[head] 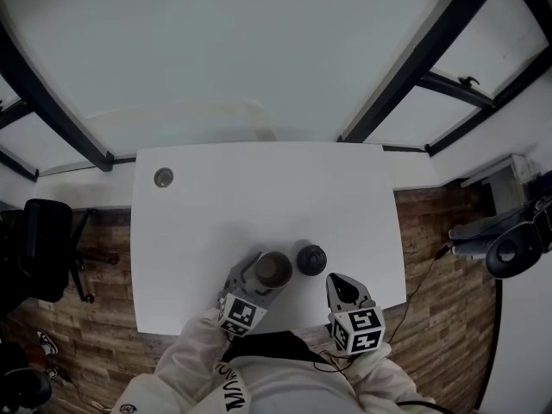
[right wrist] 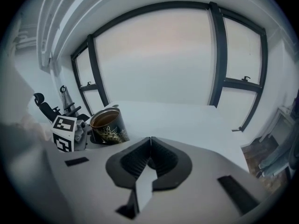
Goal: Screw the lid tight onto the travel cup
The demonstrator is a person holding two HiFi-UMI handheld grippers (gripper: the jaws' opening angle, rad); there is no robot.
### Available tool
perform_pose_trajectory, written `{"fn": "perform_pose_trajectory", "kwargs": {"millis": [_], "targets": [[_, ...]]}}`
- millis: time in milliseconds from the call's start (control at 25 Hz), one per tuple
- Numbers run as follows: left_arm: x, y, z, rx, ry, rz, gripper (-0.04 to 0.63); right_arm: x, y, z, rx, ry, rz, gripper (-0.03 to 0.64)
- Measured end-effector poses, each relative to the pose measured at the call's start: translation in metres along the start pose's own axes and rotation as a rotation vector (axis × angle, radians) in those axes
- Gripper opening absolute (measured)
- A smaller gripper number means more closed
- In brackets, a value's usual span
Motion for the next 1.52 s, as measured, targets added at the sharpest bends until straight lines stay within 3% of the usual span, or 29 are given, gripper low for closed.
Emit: {"fn": "perform_pose_trajectory", "kwargs": {"millis": [240,400,640,800,1120,1520], "targets": [[0.000,-0.001,0.000,-0.001,0.003,0.007,0.393,-0.031,0.015,0.017,0.053,-0.020,-0.162,0.031],[0.000,0.000,0.000,0.003,0.006,0.007,0.393,-0.060,0.026,0.025,0.094,-0.057,-0.295,0.206],[0.000,-0.001,0.000,0.003,0.007,0.008,0.393,-0.099,0.035,0.020,0.219,-0.103,-0.437,0.319],[0.000,-0.001,0.001,0.005,0.002,0.015,0.393,-0.119,0.043,0.017,0.263,-0.110,-0.514,0.358],[0.002,0.001,0.001,0.005,0.003,0.021,0.393,-0.139,0.057,0.018,0.340,-0.077,-0.590,0.371],[0.002,0.002,-0.001,0.011,0.003,0.022,0.393,-0.146,0.061,0.018,0.356,-0.056,-0.631,0.376]]}}
Point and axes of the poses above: the fingertips, and each gripper's own axes: x backward along the fingers, z to its right, y out of its underside, the point moved 3 cm from there along x, backward along the fingers, and after that the axes turned 12 degrees about -x, right-handed, at the moved point
